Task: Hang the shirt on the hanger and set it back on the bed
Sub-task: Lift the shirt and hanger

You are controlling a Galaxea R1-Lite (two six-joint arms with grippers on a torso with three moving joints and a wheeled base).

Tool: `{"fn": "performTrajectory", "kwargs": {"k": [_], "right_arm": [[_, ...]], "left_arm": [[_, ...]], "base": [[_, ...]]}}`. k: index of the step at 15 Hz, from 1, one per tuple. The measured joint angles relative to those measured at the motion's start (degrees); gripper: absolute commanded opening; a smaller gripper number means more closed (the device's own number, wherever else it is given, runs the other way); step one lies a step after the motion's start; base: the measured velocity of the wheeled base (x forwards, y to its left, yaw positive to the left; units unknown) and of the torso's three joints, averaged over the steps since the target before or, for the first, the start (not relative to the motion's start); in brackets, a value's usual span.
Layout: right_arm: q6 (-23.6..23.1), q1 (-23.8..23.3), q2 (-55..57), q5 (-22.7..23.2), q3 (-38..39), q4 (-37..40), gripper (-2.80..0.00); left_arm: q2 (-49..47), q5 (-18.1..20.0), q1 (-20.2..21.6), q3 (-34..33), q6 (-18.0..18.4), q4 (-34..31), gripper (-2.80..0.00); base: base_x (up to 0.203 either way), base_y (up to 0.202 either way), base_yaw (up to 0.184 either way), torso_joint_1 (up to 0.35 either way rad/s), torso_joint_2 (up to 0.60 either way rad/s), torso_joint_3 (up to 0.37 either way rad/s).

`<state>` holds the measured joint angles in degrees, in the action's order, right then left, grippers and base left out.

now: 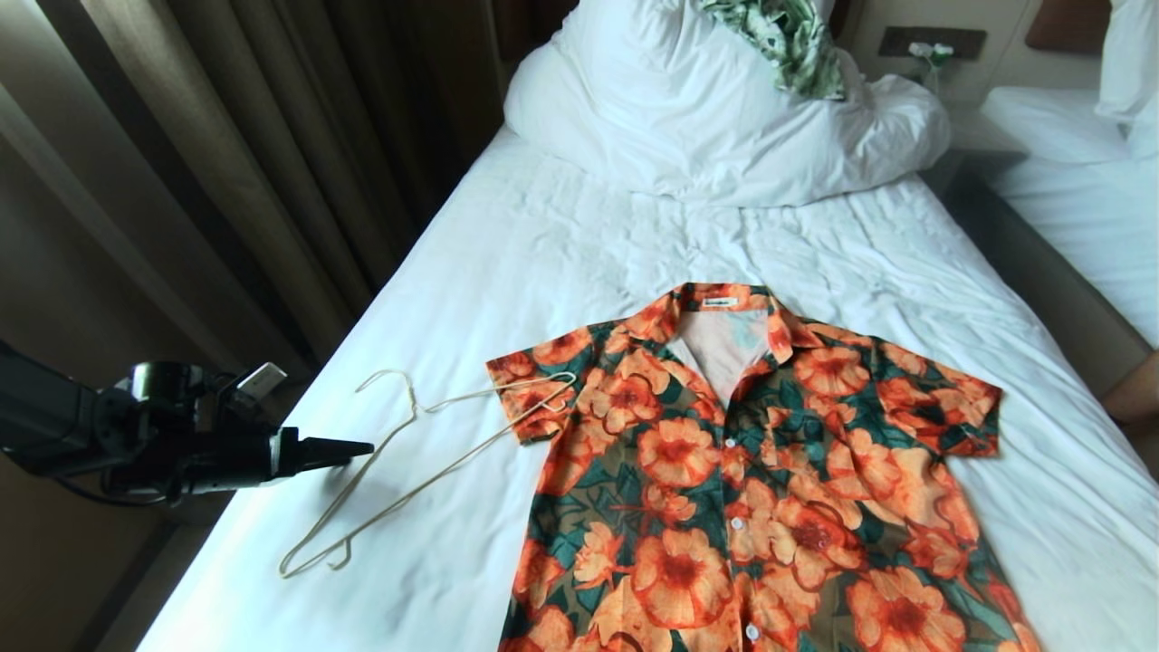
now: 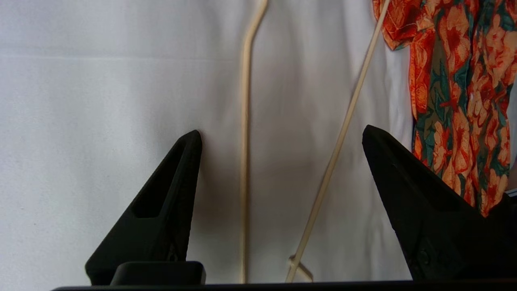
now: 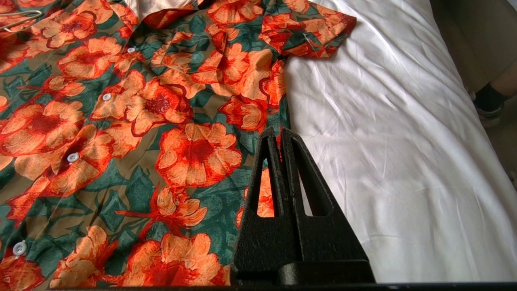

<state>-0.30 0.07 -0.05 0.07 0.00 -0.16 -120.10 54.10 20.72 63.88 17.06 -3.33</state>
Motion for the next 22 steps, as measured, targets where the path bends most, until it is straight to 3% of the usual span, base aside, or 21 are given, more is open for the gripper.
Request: {"fn": "performTrajectory", "kwargs": {"k": [6,11,19,21,22], "right_arm": [[-0.02,0.00,0.00,0.00,0.00,0.00,-2.80],[-0.02,0.02,0.00,0.00,0.00,0.00,-2.80],[-0.02,0.00,0.00,0.00,0.00,0.02,-2.80],[-0.02,0.00,0.00,0.00,0.00,0.00,-2.80],[-0.02,0.00,0.00,0.00,0.00,0.00,-2.80]], "left_arm": [[-3.42,1.16,-2.05,0.70,-0.18,-0.48,0.00],[-3.05,-1.62,-6.95,0.73,-0.07,-4.01,0.00],[-2.86,-1.87,-10.74,1.39,-0.45,-4.39,0.00],[-2.81,-1.82,-10.88,1.33,-0.50,-4.25,-2.80],[-2.83,-1.79,-10.85,1.26,-0.47,-4.17,-2.80]], "base": [[0.000,0.000,0.000,0.000,0.00,0.000],[0.000,0.000,0.000,0.000,0.00,0.000],[0.000,0.000,0.000,0.000,0.00,0.000],[0.000,0.000,0.000,0.000,0.00,0.000],[0.000,0.000,0.000,0.000,0.00,0.000]]}}
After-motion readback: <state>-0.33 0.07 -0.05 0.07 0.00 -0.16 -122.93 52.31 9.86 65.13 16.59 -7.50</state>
